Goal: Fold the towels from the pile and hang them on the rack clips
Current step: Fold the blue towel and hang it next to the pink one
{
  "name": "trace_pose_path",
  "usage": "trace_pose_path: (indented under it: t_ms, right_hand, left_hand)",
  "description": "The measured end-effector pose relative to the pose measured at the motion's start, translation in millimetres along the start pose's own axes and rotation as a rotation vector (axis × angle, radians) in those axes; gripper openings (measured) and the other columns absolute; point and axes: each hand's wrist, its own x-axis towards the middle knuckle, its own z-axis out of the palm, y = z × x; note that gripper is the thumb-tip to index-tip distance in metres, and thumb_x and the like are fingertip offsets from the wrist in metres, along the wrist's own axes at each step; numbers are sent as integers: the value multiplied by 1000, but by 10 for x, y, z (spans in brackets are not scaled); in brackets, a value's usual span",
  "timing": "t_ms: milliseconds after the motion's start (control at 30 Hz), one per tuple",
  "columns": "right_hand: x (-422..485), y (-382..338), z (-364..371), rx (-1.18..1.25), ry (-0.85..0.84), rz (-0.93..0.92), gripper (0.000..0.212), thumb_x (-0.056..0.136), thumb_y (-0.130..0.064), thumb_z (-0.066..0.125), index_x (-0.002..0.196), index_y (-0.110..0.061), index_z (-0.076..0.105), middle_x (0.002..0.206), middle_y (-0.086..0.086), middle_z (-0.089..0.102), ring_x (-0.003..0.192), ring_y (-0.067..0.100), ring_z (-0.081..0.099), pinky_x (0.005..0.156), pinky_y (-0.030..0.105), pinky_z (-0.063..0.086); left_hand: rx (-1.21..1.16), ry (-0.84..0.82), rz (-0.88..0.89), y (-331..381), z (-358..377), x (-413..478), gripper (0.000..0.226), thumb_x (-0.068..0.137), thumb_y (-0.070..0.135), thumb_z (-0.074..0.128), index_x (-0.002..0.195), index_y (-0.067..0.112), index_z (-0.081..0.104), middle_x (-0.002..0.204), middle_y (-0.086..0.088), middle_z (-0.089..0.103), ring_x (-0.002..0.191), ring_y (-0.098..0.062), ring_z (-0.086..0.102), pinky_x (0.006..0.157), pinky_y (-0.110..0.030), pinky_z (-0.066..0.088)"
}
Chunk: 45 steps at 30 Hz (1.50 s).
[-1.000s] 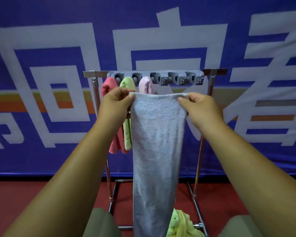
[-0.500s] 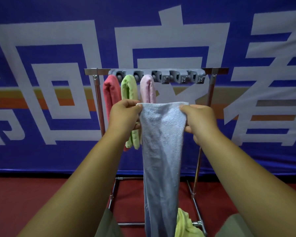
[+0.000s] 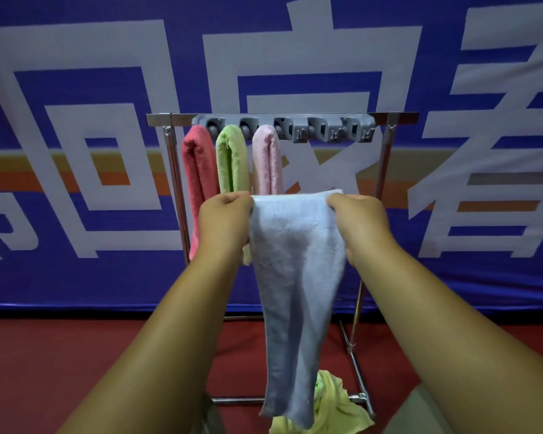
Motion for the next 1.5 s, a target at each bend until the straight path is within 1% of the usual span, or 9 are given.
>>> trace_pose_path:
  t_ms: [267, 467, 700, 833, 933, 1100, 1200, 1333, 1500]
  right_hand:
    - [14, 268, 41, 34, 11, 66, 21, 85, -20, 71, 76, -9, 55, 76, 8, 42, 76, 23, 38, 64, 39, 31]
    - [-52, 340, 107, -30, 10, -61, 46, 89, -15, 63, 59, -22, 29, 57, -2, 23, 61, 20, 23, 57, 35, 20]
    - [-254, 352, 187, -121, 18, -244, 45, 94, -21, 61, 60, -20, 31, 55, -5, 27, 59, 18, 26, 55, 34, 21]
    - [-175, 418, 159, 26, 21, 21, 25, 91, -27, 60, 71, -18, 50, 63, 0, 42, 64, 23, 43, 60, 37, 36]
    - [-60, 530, 111, 115, -34, 290, 25, 80, -32, 69, 91, -10, 70, 91, 12, 78, 80, 33, 74, 66, 45, 53]
    - [-18, 718, 132, 211, -110, 427, 31, 92, -21, 70, 121, -11, 74, 109, 15, 81, 98, 38, 79, 81, 52, 67]
    - [-48, 788, 149, 195, -26, 348, 18, 94, -20, 70, 107, -8, 69, 106, 11, 76, 97, 34, 76, 90, 50, 65]
    - [-143, 790, 194, 9, 85, 68, 31, 96, -17, 59, 69, -15, 44, 67, 4, 41, 65, 23, 38, 60, 37, 31]
    - [-300, 738, 224, -250, 95, -197, 21, 103, -20, 53, 84, -14, 60, 78, -2, 58, 65, 11, 49, 54, 29, 32]
  left_hand:
    - [55, -11, -116, -237, -48, 59, 8, 73, 19, 63, 66, 19, 67, 66, -10, 42, 51, -24, 39, 56, -41, 34]
    - [6, -2, -19, -226, -21, -61, 16, 90, 9, 63, 93, 16, 77, 66, -7, 61, 48, -21, 49, 49, -29, 42]
    - [-5, -42, 101, -188, 98, -204, 16, 91, 6, 64, 97, 14, 78, 73, -2, 69, 57, -18, 60, 52, -33, 56]
    - [-16, 12, -12, -250, 50, -70, 12, 91, 11, 59, 80, 10, 64, 69, -13, 55, 60, -31, 45, 47, -36, 41]
    - [6, 78, -196, -333, -20, 65, 17, 91, 13, 66, 74, 12, 64, 62, -8, 47, 53, -22, 42, 45, -22, 31]
    - [0, 60, -334, -526, -34, 81, 13, 92, 9, 68, 81, 2, 66, 49, -6, 46, 35, -17, 38, 40, -20, 32]
    - [-1, 51, -267, -622, -6, 47, 9, 91, 6, 65, 82, 7, 65, 59, -8, 43, 45, -18, 36, 49, -29, 31]
    - [49, 34, -85, -651, 54, -33, 17, 80, 8, 56, 66, 16, 56, 61, -5, 40, 56, -22, 36, 51, -43, 39]
    - [113, 48, 70, -610, 170, -177, 16, 82, 13, 61, 85, 21, 75, 73, 6, 72, 70, -15, 66, 73, -47, 65]
